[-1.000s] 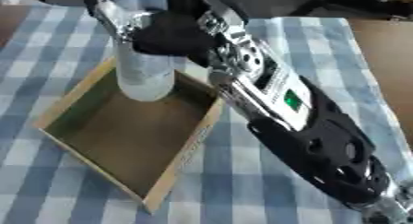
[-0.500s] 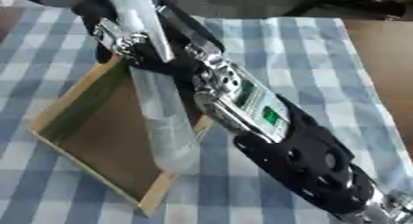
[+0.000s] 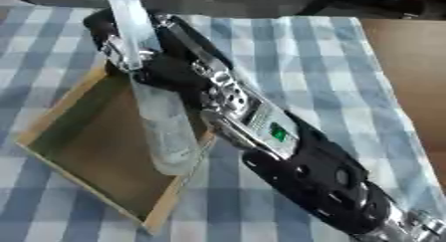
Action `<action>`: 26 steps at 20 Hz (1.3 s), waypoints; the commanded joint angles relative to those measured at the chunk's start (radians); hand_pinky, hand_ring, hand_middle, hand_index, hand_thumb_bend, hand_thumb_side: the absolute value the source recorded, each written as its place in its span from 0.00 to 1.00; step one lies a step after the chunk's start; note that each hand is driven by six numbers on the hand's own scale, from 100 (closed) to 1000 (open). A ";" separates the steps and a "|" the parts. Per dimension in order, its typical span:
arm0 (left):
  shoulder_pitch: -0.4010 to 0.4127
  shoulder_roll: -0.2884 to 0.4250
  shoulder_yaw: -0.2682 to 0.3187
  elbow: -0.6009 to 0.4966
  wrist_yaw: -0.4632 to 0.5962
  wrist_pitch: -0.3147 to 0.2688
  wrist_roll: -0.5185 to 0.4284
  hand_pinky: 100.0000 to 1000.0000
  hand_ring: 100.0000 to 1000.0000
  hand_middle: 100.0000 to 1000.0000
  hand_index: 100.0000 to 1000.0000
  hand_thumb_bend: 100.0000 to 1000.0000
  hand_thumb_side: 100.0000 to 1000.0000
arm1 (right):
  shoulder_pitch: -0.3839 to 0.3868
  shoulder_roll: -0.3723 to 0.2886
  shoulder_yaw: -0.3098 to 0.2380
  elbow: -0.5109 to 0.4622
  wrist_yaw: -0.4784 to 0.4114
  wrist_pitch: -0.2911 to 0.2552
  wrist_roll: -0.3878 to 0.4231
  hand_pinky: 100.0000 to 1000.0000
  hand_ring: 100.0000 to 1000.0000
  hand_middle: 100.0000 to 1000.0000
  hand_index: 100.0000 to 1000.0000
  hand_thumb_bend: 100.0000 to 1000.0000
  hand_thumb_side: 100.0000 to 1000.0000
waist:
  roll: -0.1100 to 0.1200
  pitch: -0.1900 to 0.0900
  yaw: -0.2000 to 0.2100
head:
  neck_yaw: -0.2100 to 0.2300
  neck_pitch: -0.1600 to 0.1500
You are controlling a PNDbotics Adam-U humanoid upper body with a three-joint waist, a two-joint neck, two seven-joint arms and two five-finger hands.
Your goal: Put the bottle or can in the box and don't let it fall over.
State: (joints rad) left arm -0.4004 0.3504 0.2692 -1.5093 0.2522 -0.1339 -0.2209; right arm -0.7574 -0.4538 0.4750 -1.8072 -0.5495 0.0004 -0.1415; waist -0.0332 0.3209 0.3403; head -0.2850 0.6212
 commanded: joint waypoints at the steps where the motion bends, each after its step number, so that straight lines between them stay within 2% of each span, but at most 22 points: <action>1: 0.005 0.054 0.013 0.002 0.010 -0.018 0.015 1.00 1.00 1.00 0.65 0.12 0.74 | -0.022 -0.024 -0.006 -0.009 -0.021 0.000 -0.016 0.33 0.30 0.58 0.23 0.00 0.00 | 0.006 -0.012 0.004 | -0.005 -0.011; 7: 0.015 0.060 0.015 0.009 0.005 -0.018 0.028 1.00 1.00 1.00 0.65 0.12 0.74 | -0.055 -0.071 -0.038 -0.066 -0.091 0.022 -0.043 0.32 0.30 0.57 0.20 0.00 0.00 | 0.006 -0.007 0.010 | -0.005 -0.018; 19: 0.018 0.043 0.014 0.010 -0.002 -0.009 0.027 1.00 1.00 1.00 0.65 0.13 0.79 | -0.085 -0.086 -0.048 -0.027 -0.101 -0.008 -0.066 0.32 0.29 0.56 0.18 0.00 0.00 | 0.003 0.021 0.051 | -0.038 -0.048; 26: 0.020 0.033 0.015 0.013 0.004 -0.008 0.027 1.00 1.00 1.00 0.65 0.14 0.81 | -0.080 -0.064 -0.040 0.028 -0.029 -0.042 -0.080 0.32 0.29 0.56 0.18 0.00 0.00 | 0.005 0.038 0.067 | -0.063 -0.061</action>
State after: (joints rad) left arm -0.3772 0.3665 0.2742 -1.4854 0.2544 -0.1424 -0.1950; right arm -0.8223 -0.5140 0.4442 -1.7807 -0.5951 -0.0310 -0.2201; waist -0.0366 0.3753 0.4049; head -0.3400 0.5754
